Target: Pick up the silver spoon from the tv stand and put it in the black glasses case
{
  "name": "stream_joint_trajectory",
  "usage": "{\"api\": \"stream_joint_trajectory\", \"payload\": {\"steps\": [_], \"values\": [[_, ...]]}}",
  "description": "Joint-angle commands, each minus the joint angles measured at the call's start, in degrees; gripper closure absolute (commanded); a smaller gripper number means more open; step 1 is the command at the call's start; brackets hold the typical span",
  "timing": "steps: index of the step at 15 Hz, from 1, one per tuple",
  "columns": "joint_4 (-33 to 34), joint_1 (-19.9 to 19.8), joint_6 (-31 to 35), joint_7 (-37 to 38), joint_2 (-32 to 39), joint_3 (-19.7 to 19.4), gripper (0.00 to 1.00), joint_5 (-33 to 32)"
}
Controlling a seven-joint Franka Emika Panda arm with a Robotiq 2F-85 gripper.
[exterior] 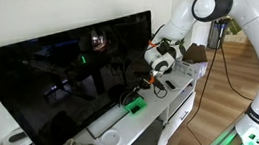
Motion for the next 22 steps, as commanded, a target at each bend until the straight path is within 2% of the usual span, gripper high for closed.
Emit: {"api": "stream_joint_trajectory", "payload": {"steps": [1, 2, 6, 13, 14, 16, 19, 22], "values": [[1.6, 1.1, 1.7, -0.9, 1.5, -0.2, 0.99, -0.3], [1.7, 1.2, 1.8, -0.9, 1.6, -0.1, 0.77, -0.3], [1.0, 1.1, 1.3, -1.5, 0.5, 0.0, 0.53, -0.2], [-2.3, 0.6, 0.7, -3.9, -3.7, 0.0, 0.03, -0.9], [-3.2, 0.5, 0.0, -3.8, -4.5, 0.1, 0.00, -1.6], [-6.0, 0.5, -1.1, -2.6, -6.9, -0.1, 0.00, -5.0], [-11.7, 1.0, -1.5, 0.5, -11.6, -1.0, 0.00, -13.5], [-15.8, 0.6, -2.0, -1.1, -16.4, -1.5, 0.00, -18.6]]}}
